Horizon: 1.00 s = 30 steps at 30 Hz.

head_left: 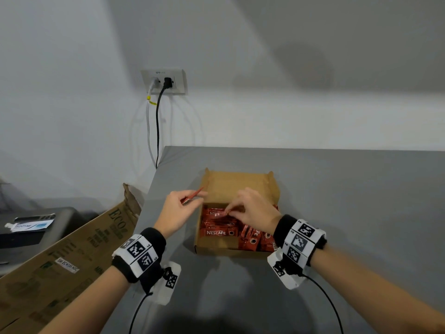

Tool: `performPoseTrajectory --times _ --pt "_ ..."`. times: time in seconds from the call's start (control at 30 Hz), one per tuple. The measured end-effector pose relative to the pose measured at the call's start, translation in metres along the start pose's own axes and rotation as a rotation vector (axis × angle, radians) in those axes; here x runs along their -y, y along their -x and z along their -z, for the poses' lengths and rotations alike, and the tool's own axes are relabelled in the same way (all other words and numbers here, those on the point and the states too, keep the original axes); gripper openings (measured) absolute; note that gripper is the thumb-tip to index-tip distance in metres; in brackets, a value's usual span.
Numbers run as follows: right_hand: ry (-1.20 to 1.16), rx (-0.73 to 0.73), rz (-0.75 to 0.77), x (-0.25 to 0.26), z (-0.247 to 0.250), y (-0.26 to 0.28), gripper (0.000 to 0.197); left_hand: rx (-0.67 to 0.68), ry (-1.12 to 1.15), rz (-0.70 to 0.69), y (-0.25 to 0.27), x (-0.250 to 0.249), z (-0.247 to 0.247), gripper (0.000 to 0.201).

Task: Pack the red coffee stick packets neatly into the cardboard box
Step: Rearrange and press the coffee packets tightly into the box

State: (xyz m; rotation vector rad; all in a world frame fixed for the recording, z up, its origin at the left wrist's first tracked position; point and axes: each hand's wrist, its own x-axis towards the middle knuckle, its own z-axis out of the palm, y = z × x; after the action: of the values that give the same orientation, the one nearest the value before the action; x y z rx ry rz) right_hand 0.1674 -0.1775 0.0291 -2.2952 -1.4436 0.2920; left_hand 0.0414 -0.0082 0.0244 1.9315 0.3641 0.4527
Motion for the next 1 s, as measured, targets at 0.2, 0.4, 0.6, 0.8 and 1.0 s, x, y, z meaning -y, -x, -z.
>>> performPoseTrajectory --times 0.2,0.4,0.6,0.8,1.0 --pt "0.02 0.177 -0.094 0.015 -0.015 -0.005 0.01 -0.065 -0.123 0.01 -0.001 0.009 0.005 0.043" --pt "0.149 0.262 -0.089 0.024 -0.024 -0.014 0.012 0.022 -0.254 0.065 0.0 0.008 -0.006 0.042" --pt "0.326 0.302 -0.091 0.033 -0.023 -0.02 0.009 0.077 -0.292 0.065 -0.001 0.006 -0.01 0.042" --pt "0.405 0.341 -0.091 0.036 -0.029 -0.023 0.021 0.119 -0.296 0.091 -0.003 0.011 -0.012 0.038" --pt "0.343 0.37 -0.096 0.035 -0.027 -0.023 0.031 0.129 -0.322 0.089 -0.002 0.008 -0.01 0.038"
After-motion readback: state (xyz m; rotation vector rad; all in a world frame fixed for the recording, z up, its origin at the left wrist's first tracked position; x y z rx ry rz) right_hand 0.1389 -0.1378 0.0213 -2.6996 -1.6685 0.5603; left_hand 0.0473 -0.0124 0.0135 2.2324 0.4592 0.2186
